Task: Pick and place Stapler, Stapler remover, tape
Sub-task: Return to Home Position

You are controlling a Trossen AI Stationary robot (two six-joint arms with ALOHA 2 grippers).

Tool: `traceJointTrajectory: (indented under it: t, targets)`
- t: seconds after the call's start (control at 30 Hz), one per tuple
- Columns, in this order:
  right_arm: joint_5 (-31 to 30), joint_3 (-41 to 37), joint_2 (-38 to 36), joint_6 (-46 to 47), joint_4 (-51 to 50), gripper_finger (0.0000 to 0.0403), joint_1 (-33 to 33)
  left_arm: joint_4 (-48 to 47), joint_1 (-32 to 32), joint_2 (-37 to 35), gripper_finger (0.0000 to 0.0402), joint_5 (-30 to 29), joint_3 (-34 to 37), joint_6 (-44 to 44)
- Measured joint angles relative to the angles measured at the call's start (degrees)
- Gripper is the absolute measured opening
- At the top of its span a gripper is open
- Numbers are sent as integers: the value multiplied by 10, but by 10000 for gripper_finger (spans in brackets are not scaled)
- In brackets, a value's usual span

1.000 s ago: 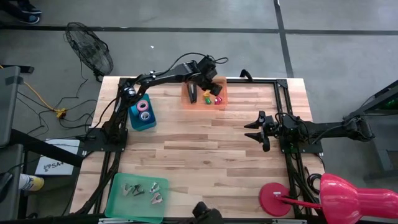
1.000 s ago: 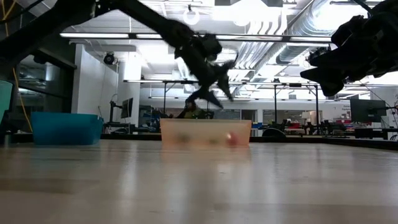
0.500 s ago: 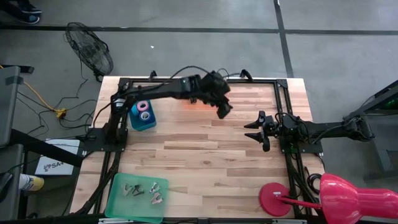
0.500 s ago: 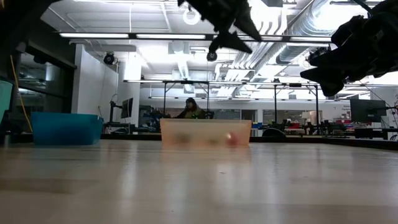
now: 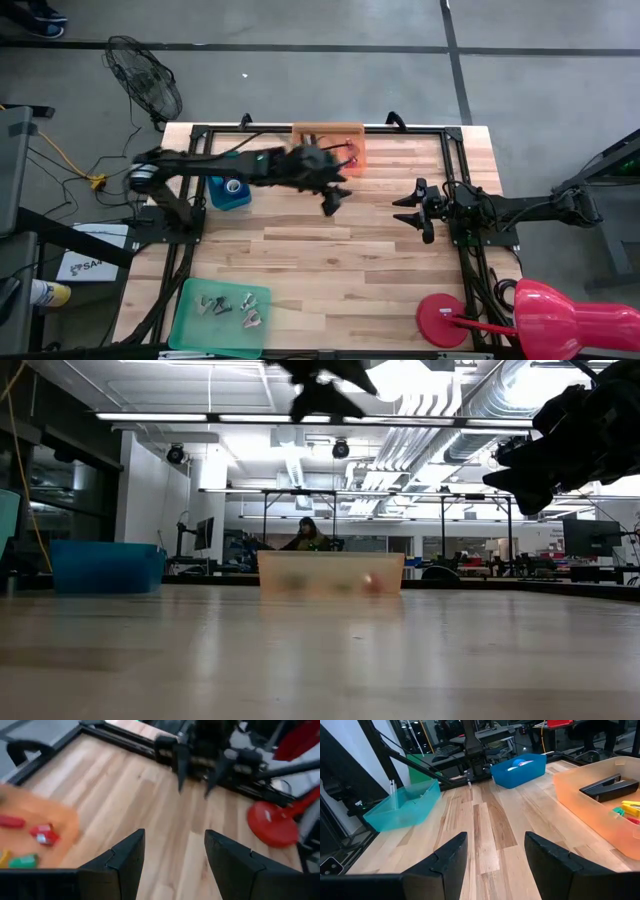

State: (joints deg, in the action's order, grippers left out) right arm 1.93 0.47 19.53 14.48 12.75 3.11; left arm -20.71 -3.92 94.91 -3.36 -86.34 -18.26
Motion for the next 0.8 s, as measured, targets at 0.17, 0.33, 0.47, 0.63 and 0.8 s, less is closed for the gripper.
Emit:
traceJointTrajectory:
  t: [0.17, 0.33, 0.47, 0.63, 0.8]
  targets:
    - [0, 0, 0, 0, -1, 189, 0, 117, 11, -128, 202, 3, 205, -21]
    - [0, 0, 0, 0, -1, 189, 0, 197, 18, -271, 202, 9, 384, -37]
    - [0, 0, 0, 0, 0, 189, 0, 223, 18, -388, 202, 10, 502, -43]
    - [0, 0, 0, 0, 0, 189, 0, 227, 17, -531, 202, 14, 624, -47]
    - [0, 0, 0, 0, 0, 189, 0, 241, 17, -667, 202, 15, 720, -48]
